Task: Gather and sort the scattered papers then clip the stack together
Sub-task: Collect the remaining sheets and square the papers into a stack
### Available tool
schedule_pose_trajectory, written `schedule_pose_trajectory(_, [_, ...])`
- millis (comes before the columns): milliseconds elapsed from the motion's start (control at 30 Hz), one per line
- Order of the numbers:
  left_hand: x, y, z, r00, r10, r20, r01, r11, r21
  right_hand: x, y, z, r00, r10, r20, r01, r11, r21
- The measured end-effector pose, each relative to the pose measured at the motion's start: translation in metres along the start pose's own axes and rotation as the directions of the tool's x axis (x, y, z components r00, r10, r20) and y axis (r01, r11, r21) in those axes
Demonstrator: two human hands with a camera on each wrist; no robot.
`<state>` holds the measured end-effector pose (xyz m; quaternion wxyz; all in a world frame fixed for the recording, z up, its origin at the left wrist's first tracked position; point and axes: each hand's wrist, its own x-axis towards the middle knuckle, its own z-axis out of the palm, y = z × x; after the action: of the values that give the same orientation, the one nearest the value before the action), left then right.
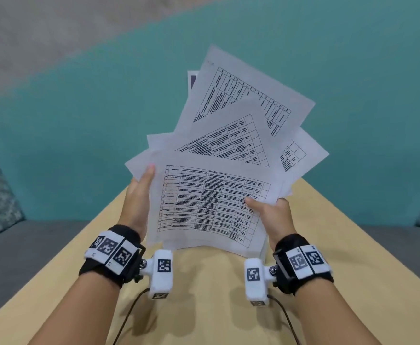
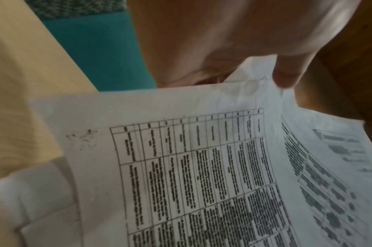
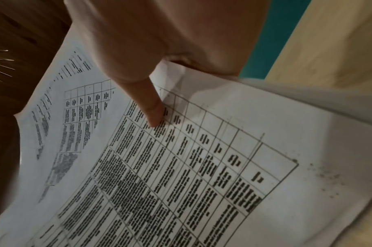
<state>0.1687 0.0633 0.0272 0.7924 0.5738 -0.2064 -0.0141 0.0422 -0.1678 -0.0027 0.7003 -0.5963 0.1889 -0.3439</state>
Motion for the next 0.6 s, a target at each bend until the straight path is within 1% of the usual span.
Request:
schedule_pose_trajectory(67, [0.002, 0.0, -0.001, 0.996, -0.006, -0.085, 0.003, 1.0, -0.026, 0.0, 0.0, -0.002, 1.0, 0.0, 0.012, 0.0, 1.0, 0.011])
schedule_pose_trajectory(100, [0.003, -0.002, -0.002, 0.995, -0.003, -0.101, 0.001, 1.0, -0.016, 0.0, 0.001, -0.003, 1.0, 0.003, 0.022, -0.003, 1.0, 0.019])
schedule_pose_trajectory(200, [0.005, -0.006, -0.006, 0.993, 0.013, -0.119, -0.014, 1.0, -0.011, 0.0, 0.004, -0.004, 0.999, 0.019, 0.044, -0.02, 1.0, 0.022])
schedule_pose_trajectory(333, [0.008, -0.003, -0.015, 0.987, 0.001, -0.162, -0.011, 0.998, -0.057, 0.0, 0.005, -0.005, 0.997, -0.008, 0.074, 0.005, 0.999, 0.039])
schedule_pose_trajectory(400, [0.008, -0.004, -0.017, 0.984, 0.0, -0.177, -0.008, 0.999, -0.044, 0.0, 0.007, -0.005, 0.996, -0.027, 0.082, 0.023, 0.999, 0.049])
schedule_pose_trajectory(467, [0.007, -0.005, -0.017, 0.98, -0.01, -0.199, 0.005, 1.0, -0.026, 0.0, 0.009, -0.003, 0.998, -0.044, 0.052, 0.042, 0.998, 0.042])
schedule_pose_trajectory(533, [0.007, -0.005, -0.019, 0.977, -0.048, -0.207, 0.04, 0.998, -0.045, 0.001, 0.012, -0.002, 0.998, -0.054, 0.009, 0.054, 0.997, 0.049])
schedule_pose_trajectory(600, [0.006, -0.004, -0.022, 0.98, -0.084, -0.181, 0.086, 0.996, 0.004, 0.0, 0.01, -0.002, 0.996, -0.09, -0.005, 0.09, 0.993, 0.077])
